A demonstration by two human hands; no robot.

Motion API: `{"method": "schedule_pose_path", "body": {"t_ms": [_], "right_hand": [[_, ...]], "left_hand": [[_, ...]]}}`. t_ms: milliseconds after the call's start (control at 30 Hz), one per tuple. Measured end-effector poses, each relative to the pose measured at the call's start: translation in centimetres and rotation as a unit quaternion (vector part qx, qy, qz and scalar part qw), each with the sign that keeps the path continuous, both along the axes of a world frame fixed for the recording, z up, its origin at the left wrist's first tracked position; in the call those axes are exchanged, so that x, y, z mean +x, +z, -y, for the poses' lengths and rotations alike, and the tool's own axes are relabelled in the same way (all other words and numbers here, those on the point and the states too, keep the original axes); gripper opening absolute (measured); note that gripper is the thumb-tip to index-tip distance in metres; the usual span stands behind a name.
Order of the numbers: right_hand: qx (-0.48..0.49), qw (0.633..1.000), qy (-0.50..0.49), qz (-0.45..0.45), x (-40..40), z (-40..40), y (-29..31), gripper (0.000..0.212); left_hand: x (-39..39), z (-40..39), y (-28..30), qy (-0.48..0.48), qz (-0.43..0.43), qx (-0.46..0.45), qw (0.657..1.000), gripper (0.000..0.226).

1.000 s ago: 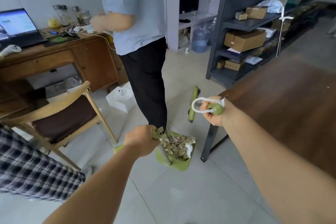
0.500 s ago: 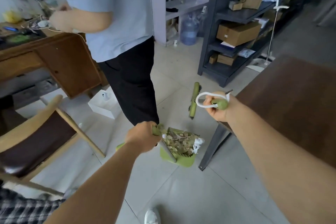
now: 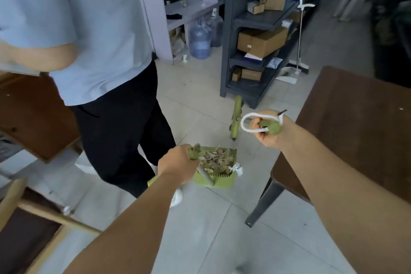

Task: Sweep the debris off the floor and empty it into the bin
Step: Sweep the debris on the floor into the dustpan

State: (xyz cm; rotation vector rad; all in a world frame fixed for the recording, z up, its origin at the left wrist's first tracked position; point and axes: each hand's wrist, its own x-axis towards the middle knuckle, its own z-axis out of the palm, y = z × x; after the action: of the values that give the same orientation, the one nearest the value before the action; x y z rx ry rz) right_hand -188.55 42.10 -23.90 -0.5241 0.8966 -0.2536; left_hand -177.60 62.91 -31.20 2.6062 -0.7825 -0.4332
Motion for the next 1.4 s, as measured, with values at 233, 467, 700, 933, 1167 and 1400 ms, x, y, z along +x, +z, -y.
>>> {"method": "schedule_pose_path", "body": {"t_ms": [233,467,700,933,1167,1400], "right_hand": [[-0.121,0.992,0.015,-0.026,4.5,7.1,-0.8,0.030],[-0.091,0.988,0.100,-0.069,10.8,15.6,-0.2,0.028],[-0.164,0.971,0.165,-0.052,18.9,22.0,-0.3,0.029],[-0.121,0.976,0.179,-0.021,29.6,27.2,0.1,0.031],[-0.159,0.964,0.206,-0.061,42.2,31.9,1.0,0.036],[-0.128,0.969,0.205,-0.050,53.0,37.0,1.8,0.030]], "left_hand": [[5.9,8.0,-0.6,-0.009,0.001,0.011,1.000,0.006],[12.4,16.8,-0.1,0.028,0.000,0.007,1.000,0.006],[19.8,23.0,0.3,0.045,0.000,-0.006,0.999,0.006],[30.4,28.5,0.3,0.050,0.040,0.011,0.998,0.011],[42.2,32.7,1.4,0.074,0.038,0.002,0.997,0.007],[51.8,37.7,2.1,0.096,0.048,-0.009,0.994,0.009]]}}
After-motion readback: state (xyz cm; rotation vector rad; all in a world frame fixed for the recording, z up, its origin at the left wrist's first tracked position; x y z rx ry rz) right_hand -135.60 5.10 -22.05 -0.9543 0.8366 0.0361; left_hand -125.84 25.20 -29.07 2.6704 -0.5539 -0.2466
